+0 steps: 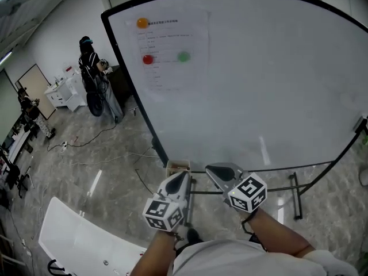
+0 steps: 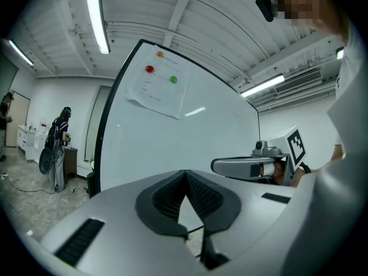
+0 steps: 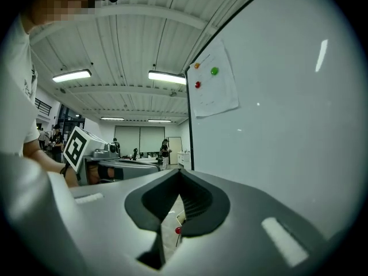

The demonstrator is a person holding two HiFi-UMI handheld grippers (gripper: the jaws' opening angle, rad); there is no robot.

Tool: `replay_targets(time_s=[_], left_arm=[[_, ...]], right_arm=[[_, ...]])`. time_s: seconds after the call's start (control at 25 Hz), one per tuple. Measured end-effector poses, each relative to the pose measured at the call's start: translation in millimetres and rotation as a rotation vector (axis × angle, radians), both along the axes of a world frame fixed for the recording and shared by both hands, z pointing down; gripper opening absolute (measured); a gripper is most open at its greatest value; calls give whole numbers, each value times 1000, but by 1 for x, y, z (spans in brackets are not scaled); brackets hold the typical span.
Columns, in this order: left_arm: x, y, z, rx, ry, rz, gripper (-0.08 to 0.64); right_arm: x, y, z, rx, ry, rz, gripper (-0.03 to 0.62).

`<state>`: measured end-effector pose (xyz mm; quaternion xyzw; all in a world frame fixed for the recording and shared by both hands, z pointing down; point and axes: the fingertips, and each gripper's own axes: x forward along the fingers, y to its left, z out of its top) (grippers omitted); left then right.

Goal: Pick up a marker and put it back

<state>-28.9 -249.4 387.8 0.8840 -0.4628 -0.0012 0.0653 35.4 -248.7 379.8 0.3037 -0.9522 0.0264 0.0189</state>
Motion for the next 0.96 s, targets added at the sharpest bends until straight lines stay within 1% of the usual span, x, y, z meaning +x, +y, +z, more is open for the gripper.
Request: replay_targets(time_s=[0.32,0.96], left_arm=[[22,18,-17,36,0,17,5],[33,29,-29,53,-9,14,5]], right_arm=[[17,22,-21,44,-18,14,2],[34,31,-32,55,-27,20,2]])
